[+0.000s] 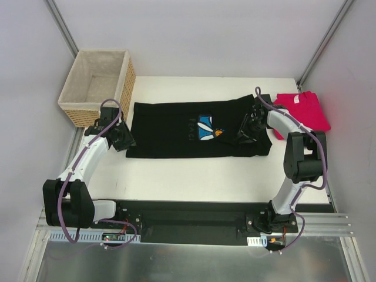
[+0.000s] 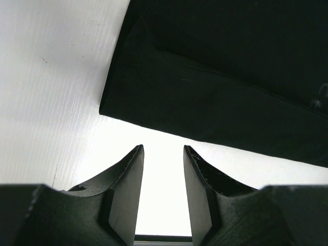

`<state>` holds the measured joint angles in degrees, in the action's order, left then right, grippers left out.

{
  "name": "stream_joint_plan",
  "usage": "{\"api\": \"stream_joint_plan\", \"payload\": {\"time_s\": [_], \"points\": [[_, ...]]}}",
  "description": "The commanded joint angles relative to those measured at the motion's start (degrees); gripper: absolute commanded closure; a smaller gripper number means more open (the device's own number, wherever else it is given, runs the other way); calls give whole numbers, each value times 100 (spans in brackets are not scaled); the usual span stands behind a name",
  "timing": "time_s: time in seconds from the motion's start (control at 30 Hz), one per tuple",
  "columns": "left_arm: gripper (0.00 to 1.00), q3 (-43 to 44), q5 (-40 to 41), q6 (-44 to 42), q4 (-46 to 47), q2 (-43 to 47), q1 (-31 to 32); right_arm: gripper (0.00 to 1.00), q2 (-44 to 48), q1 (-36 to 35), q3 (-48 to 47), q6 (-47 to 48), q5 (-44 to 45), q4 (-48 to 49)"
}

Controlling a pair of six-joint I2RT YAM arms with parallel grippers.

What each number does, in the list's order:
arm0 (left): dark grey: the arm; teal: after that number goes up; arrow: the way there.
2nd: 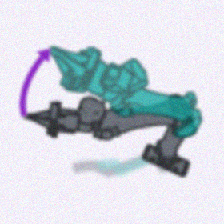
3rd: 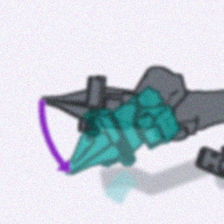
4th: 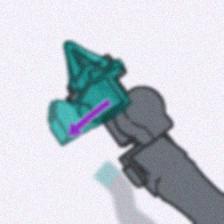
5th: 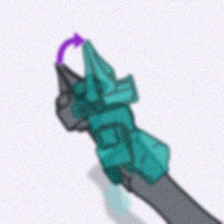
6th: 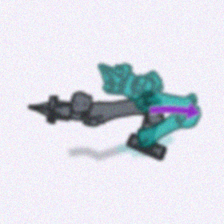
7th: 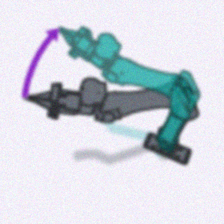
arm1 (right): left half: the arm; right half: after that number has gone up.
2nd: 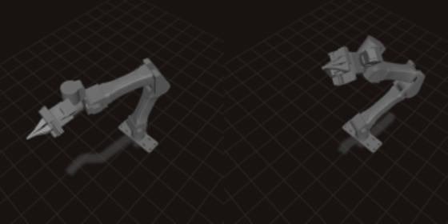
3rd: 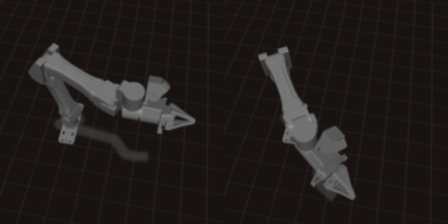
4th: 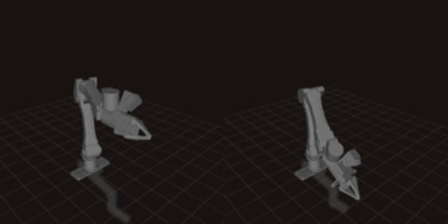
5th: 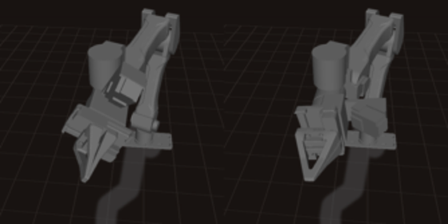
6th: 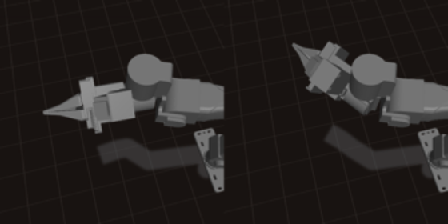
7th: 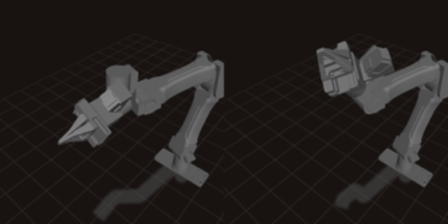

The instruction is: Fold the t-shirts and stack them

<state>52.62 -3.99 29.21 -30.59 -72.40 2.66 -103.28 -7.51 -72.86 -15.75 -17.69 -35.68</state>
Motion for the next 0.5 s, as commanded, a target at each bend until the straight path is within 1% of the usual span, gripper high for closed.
{"api": "stream_joint_plan", "payload": {"time_s": [0.0,0.23,0.47], "points": [[64,-50,91,76,35,104,33,65,-42,-58,-220,45,91,-264],[64,-24,82,32,35,24,42,66,-253,-128,-211,-34,-32,-88],[64,-6,109,32,35,-20,33,66,-367,-146,-448,-60,-32,-114]]}}
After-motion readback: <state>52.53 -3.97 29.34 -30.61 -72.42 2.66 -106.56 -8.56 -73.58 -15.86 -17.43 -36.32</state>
